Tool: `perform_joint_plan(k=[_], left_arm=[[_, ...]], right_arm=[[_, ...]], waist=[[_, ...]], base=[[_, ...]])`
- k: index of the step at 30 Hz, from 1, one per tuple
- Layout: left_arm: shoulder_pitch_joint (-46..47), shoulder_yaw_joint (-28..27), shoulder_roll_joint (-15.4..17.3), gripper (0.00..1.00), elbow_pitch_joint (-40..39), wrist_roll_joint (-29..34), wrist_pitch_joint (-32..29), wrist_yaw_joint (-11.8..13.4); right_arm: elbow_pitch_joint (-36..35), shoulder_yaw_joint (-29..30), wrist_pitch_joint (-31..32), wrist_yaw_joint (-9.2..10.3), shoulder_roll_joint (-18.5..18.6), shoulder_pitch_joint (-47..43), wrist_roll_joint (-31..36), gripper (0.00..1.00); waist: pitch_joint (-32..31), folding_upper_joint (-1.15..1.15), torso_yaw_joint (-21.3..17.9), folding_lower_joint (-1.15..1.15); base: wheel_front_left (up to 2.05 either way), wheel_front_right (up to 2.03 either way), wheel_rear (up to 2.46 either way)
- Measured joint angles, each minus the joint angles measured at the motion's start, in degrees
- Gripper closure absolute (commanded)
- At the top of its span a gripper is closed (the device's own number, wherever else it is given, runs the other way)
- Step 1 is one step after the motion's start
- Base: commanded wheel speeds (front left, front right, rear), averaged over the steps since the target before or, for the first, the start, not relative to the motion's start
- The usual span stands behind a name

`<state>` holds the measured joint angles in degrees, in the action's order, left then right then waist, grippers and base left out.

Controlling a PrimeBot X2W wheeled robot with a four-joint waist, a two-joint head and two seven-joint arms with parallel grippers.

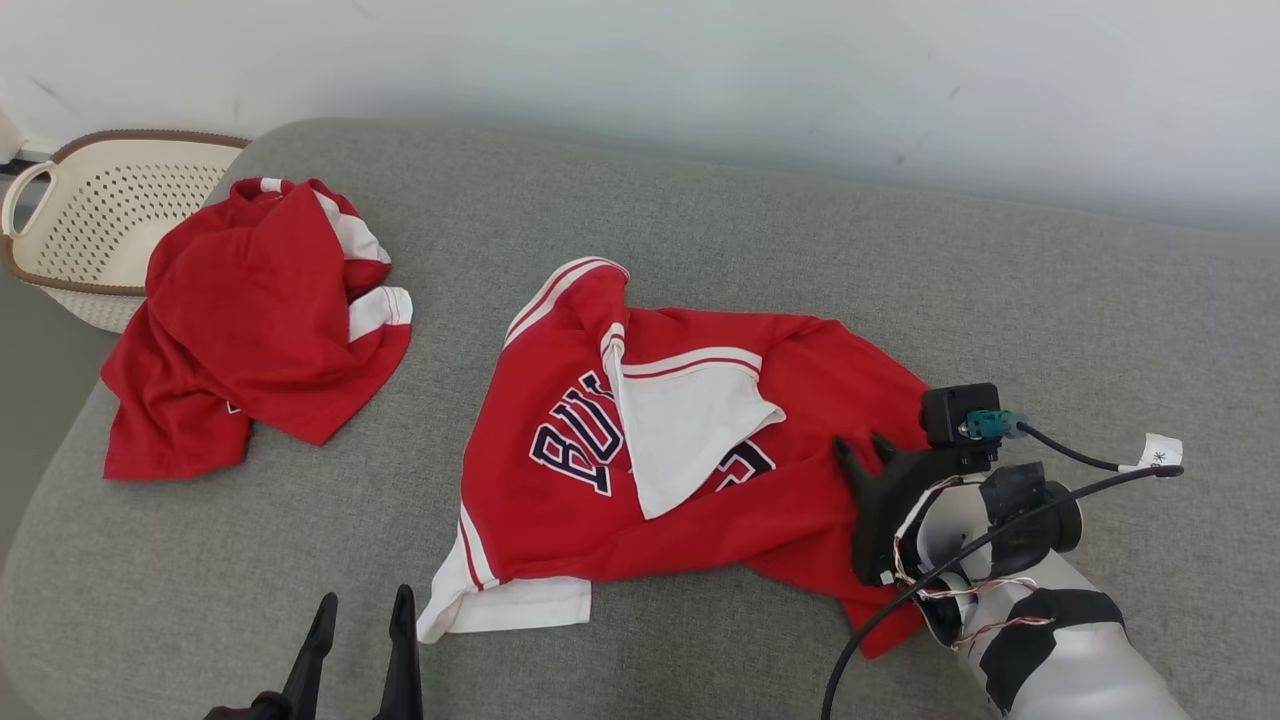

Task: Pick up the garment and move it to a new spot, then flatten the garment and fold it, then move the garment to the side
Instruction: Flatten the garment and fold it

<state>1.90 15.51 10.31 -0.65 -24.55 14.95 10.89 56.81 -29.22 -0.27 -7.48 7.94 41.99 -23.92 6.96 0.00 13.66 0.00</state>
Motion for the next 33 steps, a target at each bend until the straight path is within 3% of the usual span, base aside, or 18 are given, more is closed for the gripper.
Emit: perform_joint_plan(k=[9,19,25,33], left_arm=[[-0.07,-1.93,-1.52,0.00,1.27,1.16,0.00,-1.26],[-0.73,-3.33,-2.38,0.00,1.97,2.11,0.05,-2.32],[-1.94,-4.13,-2.85,0.00,2.23,2.33,0.05,-2.77],[-2.36,-5.32,-3.42,0.00,1.71,2.92,0.07,-2.89]], right_arm=[[1.07,-3.65,-5.98,0.00,0.59,2.69,-0.93,1.00],[-2.32,-7.10,-13.14,-0.01,4.63,8.22,-0.24,1.00],[-8.62,-9.16,-14.39,-0.01,6.68,6.76,-0.79,1.00],[-22.49,-8.39,-14.72,-0.01,9.90,-3.21,-1.34,1.00]], waist=[[0.03,0.00,-0.59,0.00],[-1.52,0.00,-4.14,0.00],[-2.19,0.00,-6.94,0.00],[-2.25,0.00,-11.33,0.00]], base=[[0.00,0.00,0.00],[0.00,0.00,0.00],[0.00,0.00,0.00],[0.00,0.00,0.00]])
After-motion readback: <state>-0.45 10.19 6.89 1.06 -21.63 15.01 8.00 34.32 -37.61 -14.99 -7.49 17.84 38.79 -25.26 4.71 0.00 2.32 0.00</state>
